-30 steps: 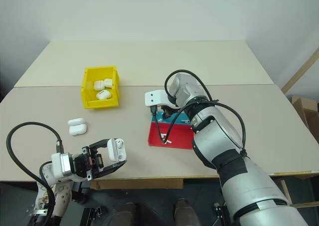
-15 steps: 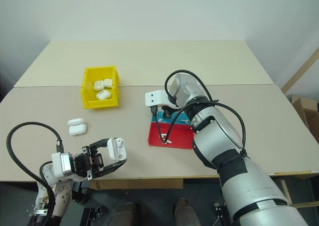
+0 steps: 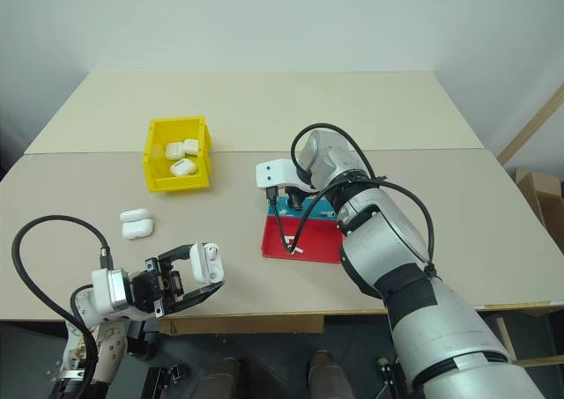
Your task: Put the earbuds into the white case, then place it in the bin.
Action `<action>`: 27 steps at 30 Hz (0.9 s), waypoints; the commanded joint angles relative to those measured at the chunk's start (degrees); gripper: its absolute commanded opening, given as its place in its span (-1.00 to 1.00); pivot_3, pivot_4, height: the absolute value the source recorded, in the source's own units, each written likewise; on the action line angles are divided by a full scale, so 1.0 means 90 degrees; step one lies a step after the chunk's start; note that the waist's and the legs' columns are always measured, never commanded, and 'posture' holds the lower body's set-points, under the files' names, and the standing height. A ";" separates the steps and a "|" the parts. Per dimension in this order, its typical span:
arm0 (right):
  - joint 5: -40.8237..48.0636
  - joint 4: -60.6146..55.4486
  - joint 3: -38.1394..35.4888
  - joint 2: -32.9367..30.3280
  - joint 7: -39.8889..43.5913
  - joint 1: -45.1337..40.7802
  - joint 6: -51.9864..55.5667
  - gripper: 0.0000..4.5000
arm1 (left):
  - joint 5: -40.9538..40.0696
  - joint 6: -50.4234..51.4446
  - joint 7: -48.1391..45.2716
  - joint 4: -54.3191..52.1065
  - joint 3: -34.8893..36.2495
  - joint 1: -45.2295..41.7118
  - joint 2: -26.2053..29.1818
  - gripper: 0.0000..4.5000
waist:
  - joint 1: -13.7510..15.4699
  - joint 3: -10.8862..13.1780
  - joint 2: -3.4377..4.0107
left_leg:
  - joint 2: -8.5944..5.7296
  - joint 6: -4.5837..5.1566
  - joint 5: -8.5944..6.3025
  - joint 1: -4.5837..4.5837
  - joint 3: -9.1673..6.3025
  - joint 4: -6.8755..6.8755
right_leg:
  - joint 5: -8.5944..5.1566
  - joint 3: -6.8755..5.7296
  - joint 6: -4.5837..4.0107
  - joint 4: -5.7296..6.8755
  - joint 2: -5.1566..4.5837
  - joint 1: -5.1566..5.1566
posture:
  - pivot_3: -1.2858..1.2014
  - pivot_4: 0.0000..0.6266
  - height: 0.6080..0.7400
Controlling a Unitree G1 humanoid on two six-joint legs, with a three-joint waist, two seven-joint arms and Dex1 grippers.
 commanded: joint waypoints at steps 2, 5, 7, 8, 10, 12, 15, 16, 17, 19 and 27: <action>0.0437 -0.0856 -0.0527 -0.0442 0.0155 -0.0153 0.0205 -0.61 | -0.0146 0.0151 0.0201 -0.0377 -0.0014 -0.0178 0.0021 0.23 | 0.0003 0.0001 0.0001 | -0.0001 0.0000 0.0000 -0.0004 -0.0001 0.0000 | 0.0000 -0.0001 0.0000 -0.0001 -0.0001 -0.0002 | 0.03 -0.52 1.00; 0.0958 -0.2145 -0.1142 -0.0974 0.0332 0.0135 0.0675 -0.61 | -0.0300 0.0320 0.0314 -0.0501 -0.0016 -0.0311 -0.0042 0.23 | 0.0031 0.0001 0.0001 | -0.0002 0.0000 0.0000 -0.0011 -0.0005 0.0000 | 0.0000 -0.0003 0.0001 -0.0003 -0.0003 -0.0004 | 0.03 -0.52 1.00; 0.1452 -0.3452 -0.1706 -0.1398 0.0544 0.0521 0.1342 -0.61 | -0.0299 0.0509 0.0439 -0.0607 -0.0037 -0.0408 -0.0018 0.23 | 0.0066 0.0001 0.0001 | -0.0002 0.0000 0.0000 -0.0014 -0.0009 0.0001 | -0.0001 -0.0007 0.0001 -0.0007 -0.0004 -0.0001 | 0.03 -0.52 1.00; 0.1630 -0.3963 -0.1879 -0.1538 0.0612 0.0688 0.1638 -0.61 | -0.0288 0.0593 0.0493 -0.0650 -0.0048 -0.0430 0.0003 0.23 | 0.0081 0.0001 0.0000 | -0.0002 0.0000 0.0000 -0.0017 -0.0012 0.0001 | -0.0001 -0.0009 0.0002 -0.0008 -0.0004 -0.0002 | 0.03 -0.52 1.00; 0.2275 -0.5465 -0.2617 -0.1923 0.0633 0.1341 0.2199 -0.61 | -0.0376 0.0800 0.0619 -0.0734 -0.0117 -0.0585 -0.0070 0.23 | 0.0128 0.0001 0.0000 | -0.0003 0.0000 0.0000 -0.0016 -0.0013 0.0001 | -0.0001 -0.0010 0.0003 -0.0009 -0.0004 0.0000 | 0.03 -0.52 1.00; 0.3039 -0.6913 -0.3514 -0.2150 0.0444 0.2138 0.2432 -0.61 | -0.0483 0.0963 0.0689 -0.0783 -0.0226 -0.0806 -0.0199 0.23 | 0.0182 0.0001 0.0000 | -0.0003 0.0000 0.0000 -0.0016 -0.0014 0.0003 | -0.0002 -0.0010 0.0003 -0.0009 -0.0004 0.0001 | 0.03 -0.52 1.00; 0.4162 -0.8614 -0.4611 -0.2176 0.0210 0.3299 0.2251 -0.61 | -0.0513 0.1202 0.0722 -0.0774 -0.0402 -0.1151 -0.0348 0.23 | 0.0192 0.0000 0.0000 | -0.0005 0.0000 0.0000 -0.0017 -0.0016 0.0012 | -0.0003 -0.0012 0.0005 -0.0007 -0.0004 0.0010 | 0.03 -0.52 1.00; 0.4476 -0.9045 -0.4799 -0.2252 0.0210 0.3577 0.2483 -0.61 | -0.0507 0.1295 0.0722 -0.0758 -0.0454 -0.1251 -0.0362 0.23 | 0.0197 0.0000 0.0000 | -0.0005 0.0001 0.0000 -0.0017 -0.0017 0.0011 | -0.0003 -0.0012 0.0005 -0.0010 -0.0003 0.0012 | 0.03 -0.52 1.00; 0.4842 -0.9488 -0.5027 -0.2329 0.0203 0.3896 0.2730 -0.61 | -0.0506 0.1351 0.0685 -0.0737 -0.0538 -0.1366 -0.0421 0.23 | 0.0194 0.0000 0.0000 | -0.0004 0.0001 0.0000 -0.0016 -0.0020 0.0016 | -0.0004 -0.0015 0.0008 -0.0010 -0.0002 0.0014 | 0.03 -0.52 1.00; 0.5453 -1.0218 -0.5389 -0.2402 0.0071 0.4462 0.3019 -0.61 | -0.0577 0.1530 0.0674 -0.0743 -0.0670 -0.1567 -0.0527 0.23 | 0.0170 0.0000 0.0000 | -0.0006 0.0001 0.0000 -0.0013 -0.0015 0.0016 | -0.0004 -0.0009 0.0008 -0.0008 -0.0002 0.0015 | 0.03 -0.52 1.00; 0.7413 -1.1691 -0.5794 -0.2062 -0.0809 0.5687 0.2905 -0.61 | -0.0868 0.2696 0.0728 -0.0996 -0.0852 -0.2165 -0.0430 0.23 | 0.0115 -0.0001 0.0000 | -0.0003 0.0002 0.0001 -0.0001 -0.0011 0.0016 | -0.0004 0.0004 0.0008 -0.0002 0.0009 0.0022 | 0.03 -0.52 1.00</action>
